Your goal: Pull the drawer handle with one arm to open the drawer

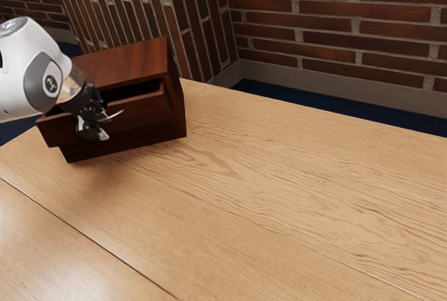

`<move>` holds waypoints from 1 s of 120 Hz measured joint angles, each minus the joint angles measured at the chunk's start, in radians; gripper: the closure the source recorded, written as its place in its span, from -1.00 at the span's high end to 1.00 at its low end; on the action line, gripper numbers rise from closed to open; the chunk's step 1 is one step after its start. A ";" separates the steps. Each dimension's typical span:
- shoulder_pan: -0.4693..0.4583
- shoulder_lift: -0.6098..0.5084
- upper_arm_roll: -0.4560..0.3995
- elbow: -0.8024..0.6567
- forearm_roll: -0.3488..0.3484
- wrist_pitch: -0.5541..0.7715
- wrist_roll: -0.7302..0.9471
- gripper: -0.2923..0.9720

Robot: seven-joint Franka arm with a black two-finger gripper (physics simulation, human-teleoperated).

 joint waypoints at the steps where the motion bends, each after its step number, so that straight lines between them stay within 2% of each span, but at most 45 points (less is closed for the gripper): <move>1: 0.000 -0.003 0.000 -0.004 0.002 0.002 0.000 -0.08; 36: -0.015 -0.122 -0.018 -0.133 0.063 0.060 -0.003 -0.08; 120: 0.030 -0.311 -0.107 -0.338 0.142 0.113 -0.010 -0.06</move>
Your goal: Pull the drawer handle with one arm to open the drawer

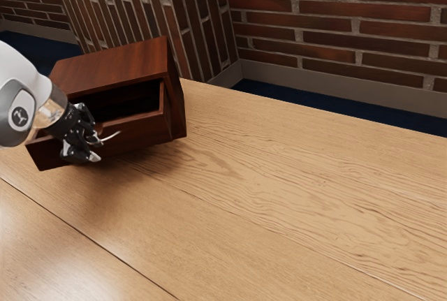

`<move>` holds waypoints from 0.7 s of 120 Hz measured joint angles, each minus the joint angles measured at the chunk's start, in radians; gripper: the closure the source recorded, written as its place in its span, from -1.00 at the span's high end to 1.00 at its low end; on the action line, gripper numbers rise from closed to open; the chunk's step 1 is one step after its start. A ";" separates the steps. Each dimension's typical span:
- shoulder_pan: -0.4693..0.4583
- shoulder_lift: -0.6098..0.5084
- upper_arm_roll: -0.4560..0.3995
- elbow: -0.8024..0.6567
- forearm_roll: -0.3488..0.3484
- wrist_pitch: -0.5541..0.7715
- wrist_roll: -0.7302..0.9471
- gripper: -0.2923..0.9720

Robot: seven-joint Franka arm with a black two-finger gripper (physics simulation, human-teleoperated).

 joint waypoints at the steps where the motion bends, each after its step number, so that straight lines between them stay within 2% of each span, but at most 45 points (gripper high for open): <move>1: 0.001 -0.002 -0.001 -0.002 0.001 0.001 0.000 -0.06; 18: 0.004 -0.044 -0.020 -0.038 0.016 0.014 -0.005 -0.05; 37: 0.109 -0.080 -0.152 -0.068 0.028 0.019 -0.008 -0.06; 56: 0.135 -0.116 -0.185 -0.092 0.035 0.022 -0.009 -0.05; 66: 0.270 -0.168 -0.324 -0.098 0.037 0.018 -0.010 -0.04; 73: 0.313 -0.188 -0.372 -0.096 0.037 0.005 -0.010 0.09; 84: 0.330 -0.200 -0.414 -0.032 0.038 -0.058 -0.009 0.24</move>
